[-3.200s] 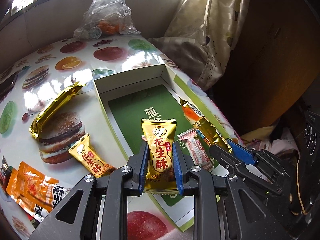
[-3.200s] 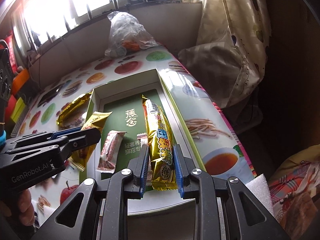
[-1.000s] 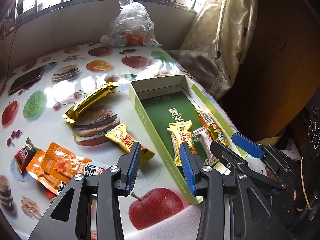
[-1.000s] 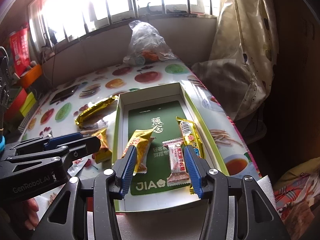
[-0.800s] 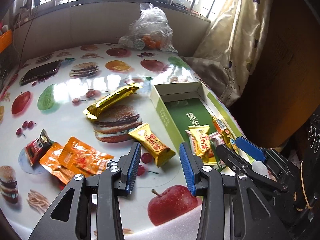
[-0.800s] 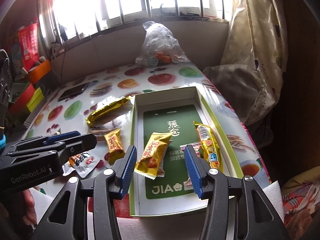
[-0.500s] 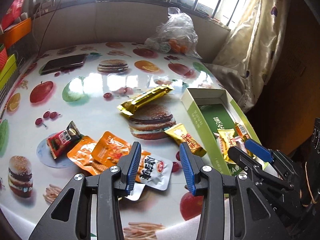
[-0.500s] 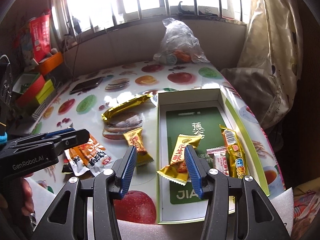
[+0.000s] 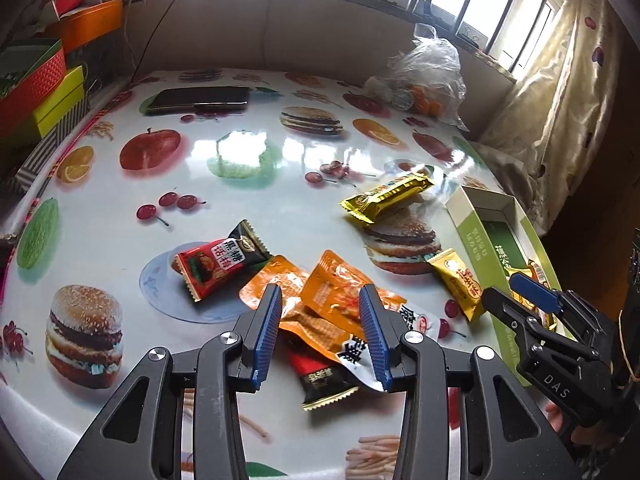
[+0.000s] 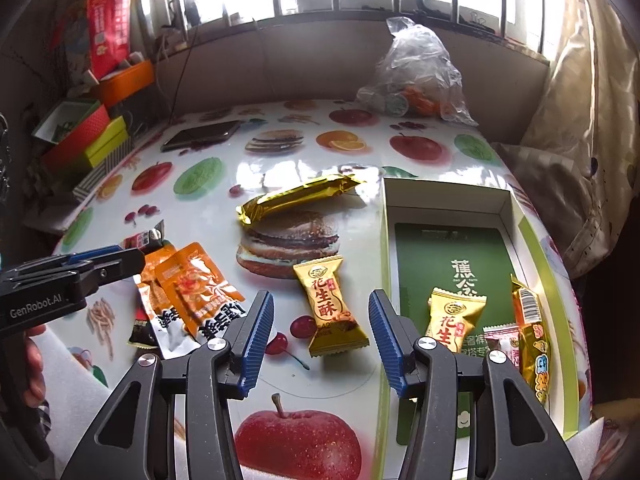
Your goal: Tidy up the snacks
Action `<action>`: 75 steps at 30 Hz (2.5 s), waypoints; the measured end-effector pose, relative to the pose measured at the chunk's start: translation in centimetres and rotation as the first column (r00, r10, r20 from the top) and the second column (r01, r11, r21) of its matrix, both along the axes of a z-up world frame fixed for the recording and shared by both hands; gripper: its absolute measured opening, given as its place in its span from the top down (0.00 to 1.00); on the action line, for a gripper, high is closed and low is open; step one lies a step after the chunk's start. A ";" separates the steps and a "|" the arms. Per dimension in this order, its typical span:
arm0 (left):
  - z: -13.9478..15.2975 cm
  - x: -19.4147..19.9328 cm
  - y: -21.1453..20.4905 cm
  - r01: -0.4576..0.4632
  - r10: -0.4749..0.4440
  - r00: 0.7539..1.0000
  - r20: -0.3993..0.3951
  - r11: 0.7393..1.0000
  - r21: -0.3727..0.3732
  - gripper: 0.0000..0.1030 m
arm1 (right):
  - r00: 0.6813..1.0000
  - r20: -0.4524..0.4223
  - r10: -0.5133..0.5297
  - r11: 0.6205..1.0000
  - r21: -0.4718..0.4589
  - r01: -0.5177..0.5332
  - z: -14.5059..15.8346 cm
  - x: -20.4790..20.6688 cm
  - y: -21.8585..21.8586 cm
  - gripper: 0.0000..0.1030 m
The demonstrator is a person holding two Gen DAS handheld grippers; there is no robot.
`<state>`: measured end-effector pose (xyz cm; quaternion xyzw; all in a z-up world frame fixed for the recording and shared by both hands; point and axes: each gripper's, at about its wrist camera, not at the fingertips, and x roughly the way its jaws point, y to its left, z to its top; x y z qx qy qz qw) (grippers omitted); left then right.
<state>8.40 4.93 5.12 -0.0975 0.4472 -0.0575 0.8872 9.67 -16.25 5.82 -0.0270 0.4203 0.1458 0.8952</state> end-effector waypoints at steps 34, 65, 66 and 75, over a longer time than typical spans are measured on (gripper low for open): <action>-3.4 0.1 3.5 -0.050 0.041 0.994 -0.103 0.995 -0.090 0.60 | 0.954 -0.137 0.269 0.962 -0.018 -0.274 -4.4 2.7 8.2 0.34; -3.3 2.3 6.3 -0.065 0.068 0.995 -0.077 0.997 0.043 0.60 | 0.979 -0.124 0.163 0.983 -0.064 -0.172 -4.3 3.3 6.7 0.60; -3.3 2.5 6.2 -0.058 0.062 0.995 -0.077 0.997 0.052 0.60 | 0.979 -0.122 0.164 0.983 -0.061 -0.172 -4.3 3.3 6.7 0.61; -3.3 4.2 5.1 0.024 -0.017 0.998 -0.068 0.994 0.107 0.60 | 0.980 -0.121 0.157 0.985 -0.049 -0.163 -4.3 3.3 6.5 0.62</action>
